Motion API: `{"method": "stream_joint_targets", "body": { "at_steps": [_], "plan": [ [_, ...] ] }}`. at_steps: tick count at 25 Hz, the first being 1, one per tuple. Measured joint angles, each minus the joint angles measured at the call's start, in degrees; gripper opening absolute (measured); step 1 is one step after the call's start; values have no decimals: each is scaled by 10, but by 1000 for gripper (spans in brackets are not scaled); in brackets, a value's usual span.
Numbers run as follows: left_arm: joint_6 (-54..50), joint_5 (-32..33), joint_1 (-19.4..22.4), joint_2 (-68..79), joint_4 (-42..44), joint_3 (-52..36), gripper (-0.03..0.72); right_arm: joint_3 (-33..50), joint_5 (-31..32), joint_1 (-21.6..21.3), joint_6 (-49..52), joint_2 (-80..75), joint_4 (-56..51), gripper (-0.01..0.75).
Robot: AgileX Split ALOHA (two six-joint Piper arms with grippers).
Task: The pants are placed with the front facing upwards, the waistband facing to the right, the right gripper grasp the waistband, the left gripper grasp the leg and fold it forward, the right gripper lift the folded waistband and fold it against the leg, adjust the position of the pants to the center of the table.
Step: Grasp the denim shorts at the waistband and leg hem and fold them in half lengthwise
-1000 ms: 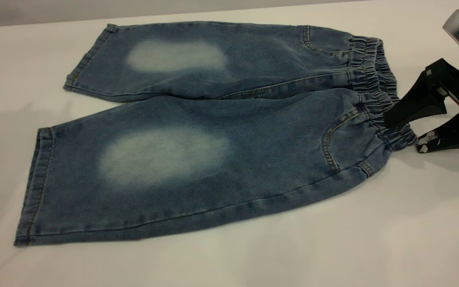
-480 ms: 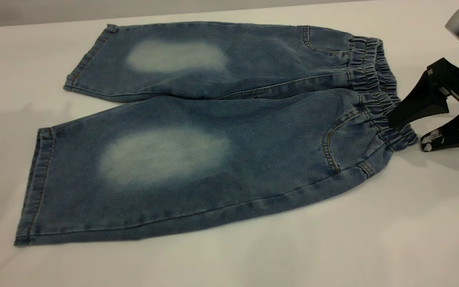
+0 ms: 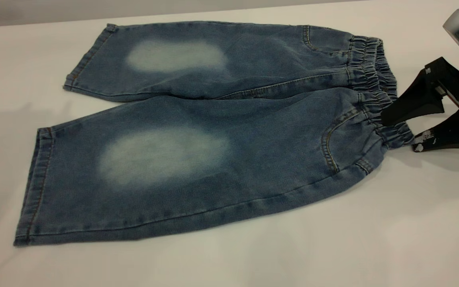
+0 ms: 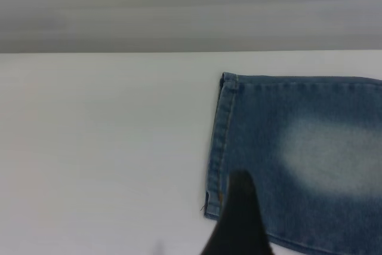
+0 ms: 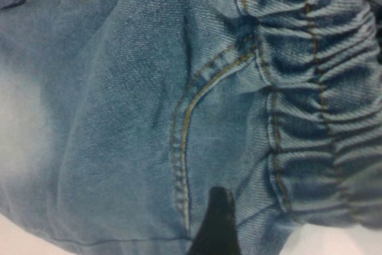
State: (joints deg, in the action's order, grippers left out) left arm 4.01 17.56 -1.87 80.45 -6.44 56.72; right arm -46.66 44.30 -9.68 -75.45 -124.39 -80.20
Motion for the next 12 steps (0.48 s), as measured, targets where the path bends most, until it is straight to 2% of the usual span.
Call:
{"method": "stream_joint_targets", "body": {
  "at_steps": [10, 12],
  "plan": [
    [0, 0, 0, 0, 0, 0, 510, 0, 103, 0, -54, 1, -65, 568],
    [0, 0, 0, 0, 0, 0, 510, -1, 103, 0, -54, 1, -66, 568]
  ]
}}
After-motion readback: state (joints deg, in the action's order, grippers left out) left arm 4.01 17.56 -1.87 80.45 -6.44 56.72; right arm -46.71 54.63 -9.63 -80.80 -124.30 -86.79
